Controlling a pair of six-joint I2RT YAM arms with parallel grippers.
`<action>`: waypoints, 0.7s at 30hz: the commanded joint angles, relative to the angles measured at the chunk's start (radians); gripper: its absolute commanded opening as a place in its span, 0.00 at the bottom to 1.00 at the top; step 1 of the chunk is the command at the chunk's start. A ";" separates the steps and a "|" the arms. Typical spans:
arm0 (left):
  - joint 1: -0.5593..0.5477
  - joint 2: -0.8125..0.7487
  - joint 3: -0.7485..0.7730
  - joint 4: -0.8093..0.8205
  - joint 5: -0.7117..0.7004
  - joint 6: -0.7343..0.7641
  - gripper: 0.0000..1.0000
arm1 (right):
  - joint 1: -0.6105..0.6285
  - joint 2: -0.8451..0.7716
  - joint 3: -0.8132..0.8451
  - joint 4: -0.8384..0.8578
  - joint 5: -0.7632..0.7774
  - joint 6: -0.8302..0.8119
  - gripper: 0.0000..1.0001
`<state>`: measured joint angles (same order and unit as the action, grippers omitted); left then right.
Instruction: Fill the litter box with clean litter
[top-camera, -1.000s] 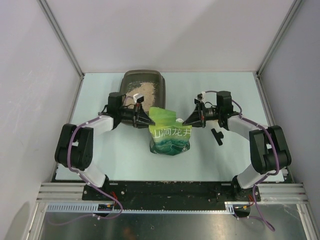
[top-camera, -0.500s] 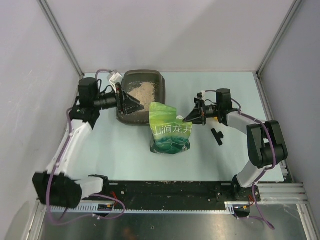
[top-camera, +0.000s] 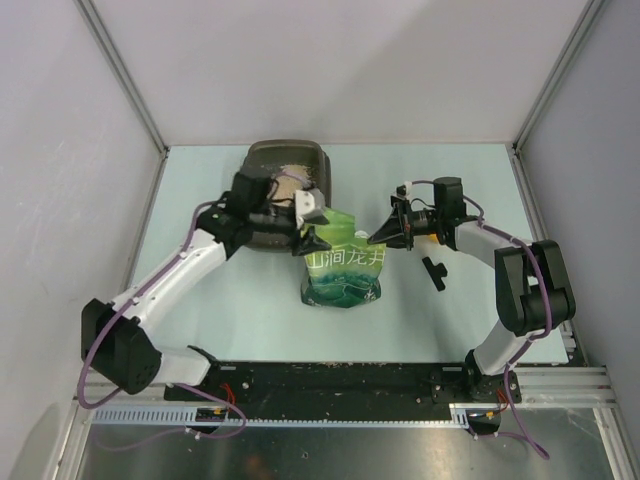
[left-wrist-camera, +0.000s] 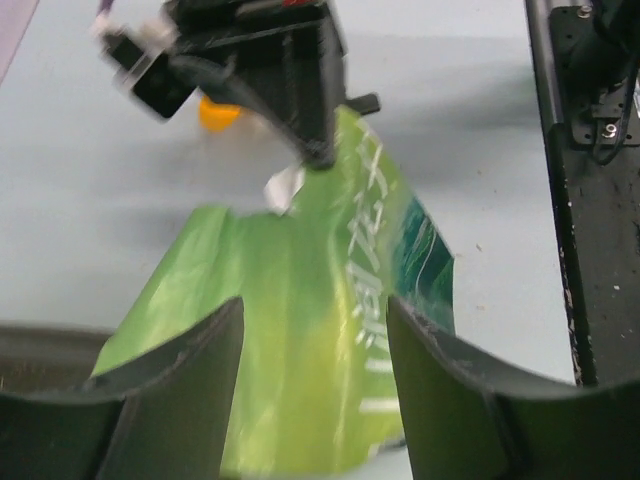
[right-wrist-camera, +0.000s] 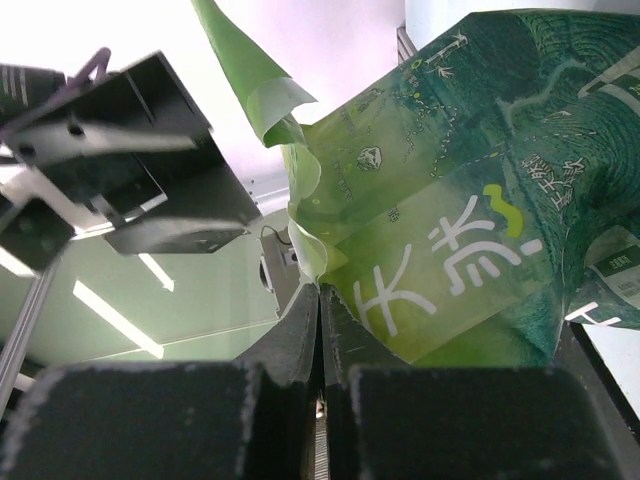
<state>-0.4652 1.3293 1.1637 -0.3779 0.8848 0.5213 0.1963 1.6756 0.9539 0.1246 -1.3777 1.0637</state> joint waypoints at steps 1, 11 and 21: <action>-0.131 0.017 0.059 -0.045 -0.104 0.281 0.63 | -0.028 -0.011 0.052 -0.020 -0.029 -0.005 0.00; -0.194 0.122 0.070 -0.064 -0.240 0.384 0.57 | -0.028 -0.010 0.054 -0.019 -0.027 -0.008 0.00; -0.191 0.119 0.067 -0.084 -0.299 0.373 0.25 | -0.052 0.001 0.054 -0.089 -0.023 -0.047 0.00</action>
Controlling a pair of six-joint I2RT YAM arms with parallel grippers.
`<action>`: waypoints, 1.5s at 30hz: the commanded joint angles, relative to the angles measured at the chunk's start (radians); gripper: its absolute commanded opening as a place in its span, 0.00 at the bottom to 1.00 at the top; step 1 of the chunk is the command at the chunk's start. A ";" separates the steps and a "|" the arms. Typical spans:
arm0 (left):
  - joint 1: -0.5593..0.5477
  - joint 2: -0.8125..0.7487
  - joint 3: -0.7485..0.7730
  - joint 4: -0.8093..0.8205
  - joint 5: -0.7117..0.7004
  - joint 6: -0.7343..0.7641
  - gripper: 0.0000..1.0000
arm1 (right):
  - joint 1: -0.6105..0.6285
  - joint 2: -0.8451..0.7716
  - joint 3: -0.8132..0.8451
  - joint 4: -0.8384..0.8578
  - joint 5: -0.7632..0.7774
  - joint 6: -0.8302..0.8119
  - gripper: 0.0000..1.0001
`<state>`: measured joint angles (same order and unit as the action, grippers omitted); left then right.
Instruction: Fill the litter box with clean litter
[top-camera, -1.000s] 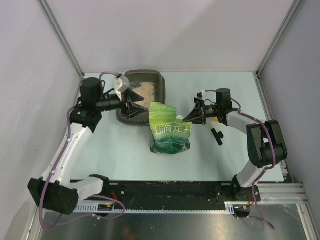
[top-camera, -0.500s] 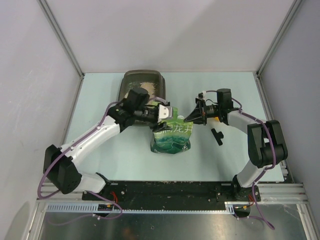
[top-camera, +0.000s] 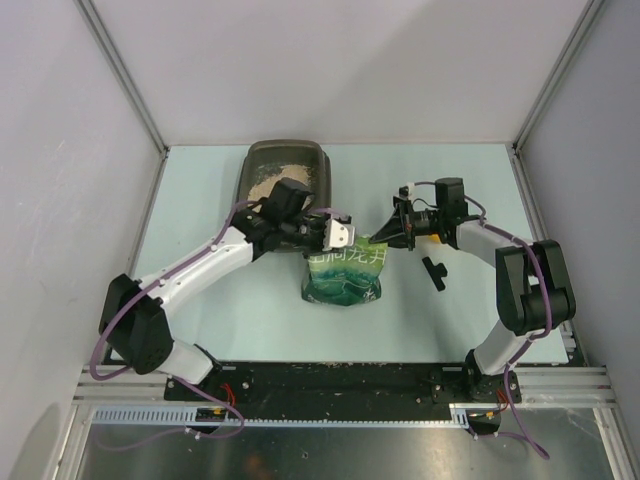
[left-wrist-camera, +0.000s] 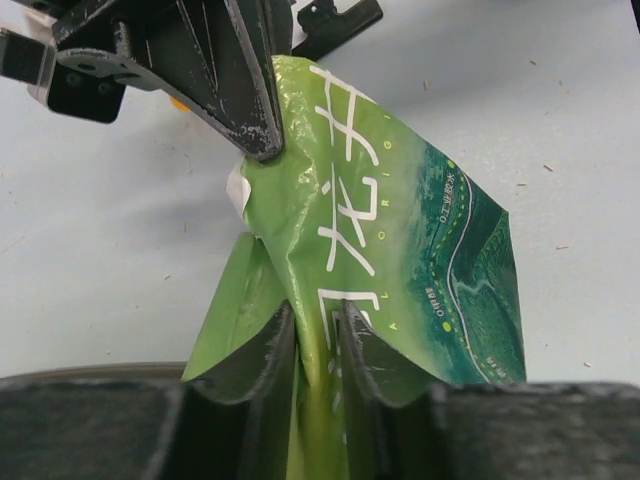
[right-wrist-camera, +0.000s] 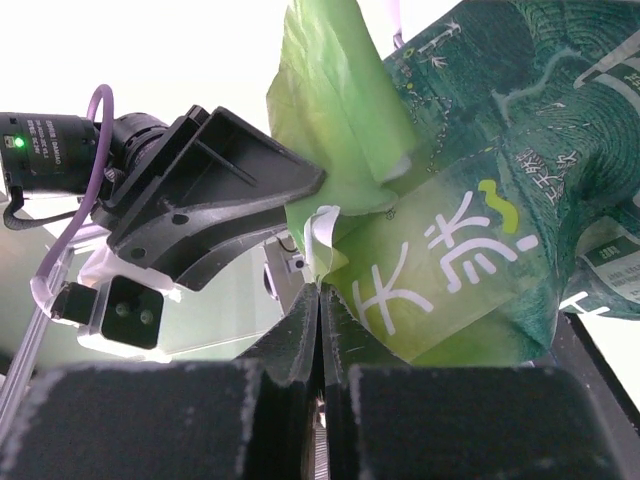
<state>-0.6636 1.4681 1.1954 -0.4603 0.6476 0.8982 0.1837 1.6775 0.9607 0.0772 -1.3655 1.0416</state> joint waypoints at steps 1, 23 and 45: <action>0.006 -0.028 0.026 -0.001 -0.065 -0.013 0.21 | -0.055 -0.004 0.052 -0.072 -0.027 -0.038 0.00; 0.055 -0.066 -0.074 0.115 0.069 -0.334 0.06 | 0.325 -0.541 0.110 -0.527 0.755 -1.833 0.54; 0.090 -0.060 -0.077 0.126 0.127 -0.358 0.06 | 0.428 -0.458 -0.010 -0.415 0.876 -2.065 0.55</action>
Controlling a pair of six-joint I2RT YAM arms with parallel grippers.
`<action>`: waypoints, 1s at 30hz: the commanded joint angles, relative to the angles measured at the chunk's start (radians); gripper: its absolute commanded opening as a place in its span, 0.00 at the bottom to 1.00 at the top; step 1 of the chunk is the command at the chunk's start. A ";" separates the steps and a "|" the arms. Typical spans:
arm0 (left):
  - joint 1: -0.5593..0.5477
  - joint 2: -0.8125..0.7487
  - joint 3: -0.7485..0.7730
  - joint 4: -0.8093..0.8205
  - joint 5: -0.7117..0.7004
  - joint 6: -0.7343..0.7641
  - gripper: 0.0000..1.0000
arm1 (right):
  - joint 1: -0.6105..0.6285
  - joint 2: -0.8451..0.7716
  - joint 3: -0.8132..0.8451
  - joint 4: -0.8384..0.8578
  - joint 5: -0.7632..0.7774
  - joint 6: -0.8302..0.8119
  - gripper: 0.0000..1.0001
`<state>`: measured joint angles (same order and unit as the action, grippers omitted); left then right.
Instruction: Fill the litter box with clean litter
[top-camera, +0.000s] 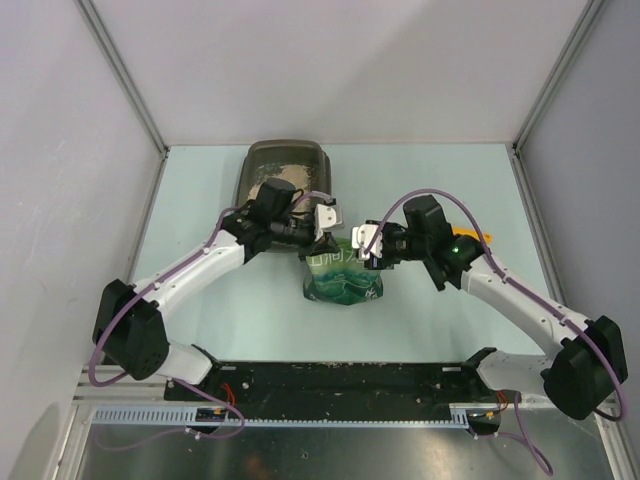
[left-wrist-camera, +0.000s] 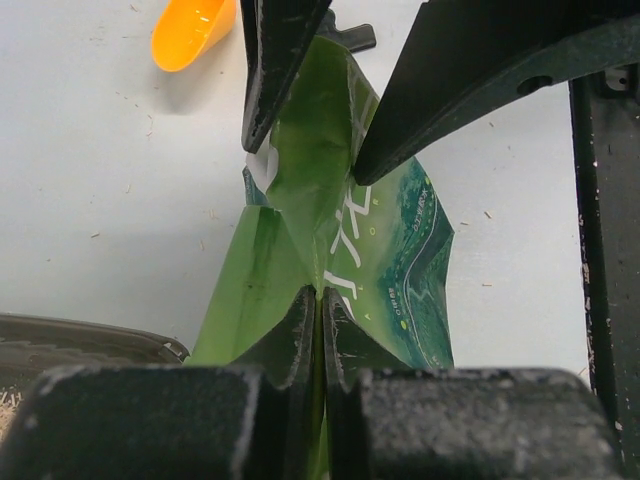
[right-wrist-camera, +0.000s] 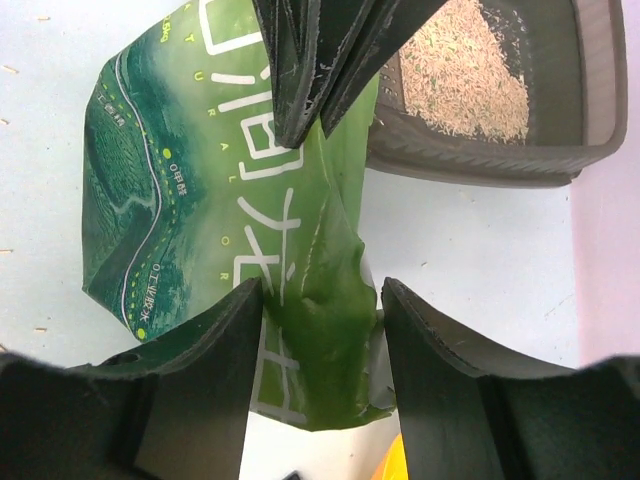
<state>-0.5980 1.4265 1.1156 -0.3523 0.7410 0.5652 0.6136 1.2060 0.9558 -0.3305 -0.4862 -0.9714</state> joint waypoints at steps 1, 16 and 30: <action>0.029 -0.018 0.003 0.018 0.034 -0.027 0.06 | -0.003 0.018 -0.005 -0.018 -0.006 -0.058 0.54; 0.075 -0.023 -0.010 0.015 0.107 -0.024 0.08 | -0.067 0.078 0.011 -0.139 -0.071 -0.058 0.42; 0.083 -0.012 -0.007 0.018 0.132 -0.027 0.04 | -0.034 -0.117 0.009 -0.067 -0.087 -0.015 0.57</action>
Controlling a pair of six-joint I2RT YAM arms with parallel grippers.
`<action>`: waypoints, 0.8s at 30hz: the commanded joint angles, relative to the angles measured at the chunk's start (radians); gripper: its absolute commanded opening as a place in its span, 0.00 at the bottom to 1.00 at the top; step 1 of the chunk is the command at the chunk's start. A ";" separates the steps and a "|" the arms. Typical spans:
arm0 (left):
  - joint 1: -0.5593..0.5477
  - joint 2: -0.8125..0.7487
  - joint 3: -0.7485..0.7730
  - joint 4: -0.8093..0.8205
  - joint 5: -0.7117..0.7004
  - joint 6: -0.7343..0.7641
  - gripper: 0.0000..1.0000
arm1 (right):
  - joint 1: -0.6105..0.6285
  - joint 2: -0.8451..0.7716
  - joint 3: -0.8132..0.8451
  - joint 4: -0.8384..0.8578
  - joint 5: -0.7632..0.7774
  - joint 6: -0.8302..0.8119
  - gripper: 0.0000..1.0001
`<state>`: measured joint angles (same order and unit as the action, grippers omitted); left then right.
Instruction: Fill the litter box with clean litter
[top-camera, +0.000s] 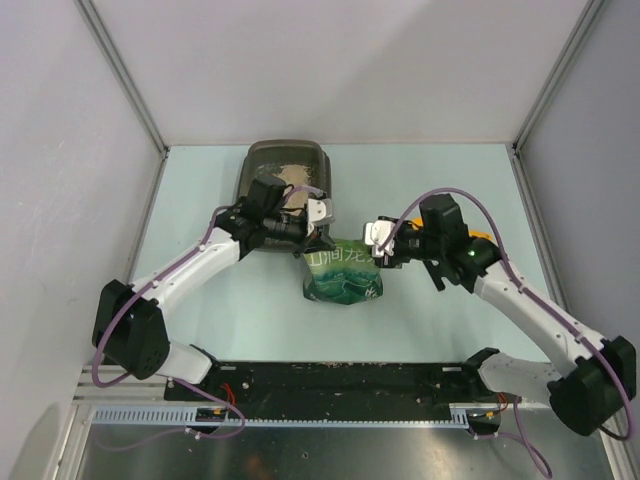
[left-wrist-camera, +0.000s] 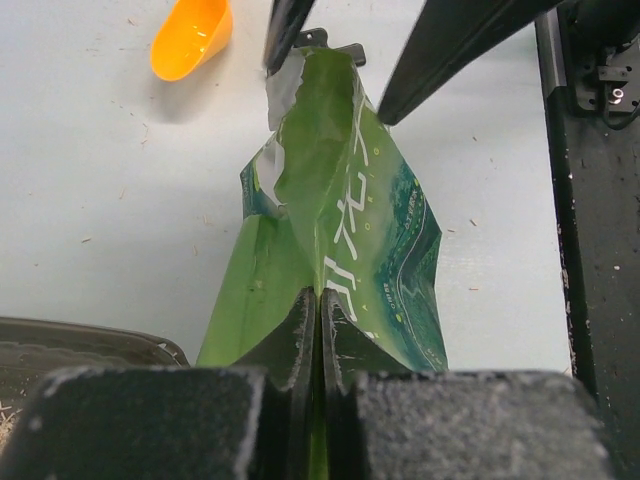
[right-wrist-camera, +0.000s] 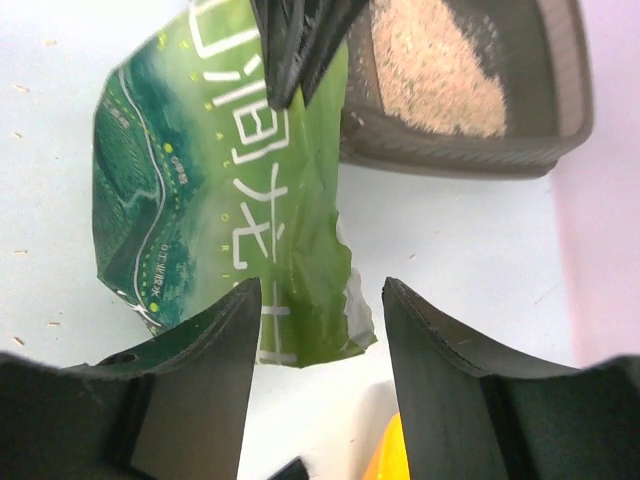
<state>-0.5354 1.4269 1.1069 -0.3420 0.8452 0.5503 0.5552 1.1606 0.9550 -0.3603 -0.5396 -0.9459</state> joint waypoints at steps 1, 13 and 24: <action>0.023 -0.013 0.001 0.006 0.028 -0.015 0.04 | 0.035 -0.081 0.011 -0.054 -0.039 -0.053 0.57; 0.034 -0.010 -0.002 0.006 0.052 -0.029 0.04 | 0.060 0.017 -0.016 -0.005 -0.011 -0.120 0.54; 0.040 -0.003 0.001 0.005 0.060 -0.030 0.04 | 0.052 0.080 -0.027 0.070 0.027 -0.119 0.43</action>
<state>-0.5148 1.4330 1.1049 -0.3408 0.8719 0.5377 0.6178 1.2247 0.9318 -0.3199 -0.5163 -1.0527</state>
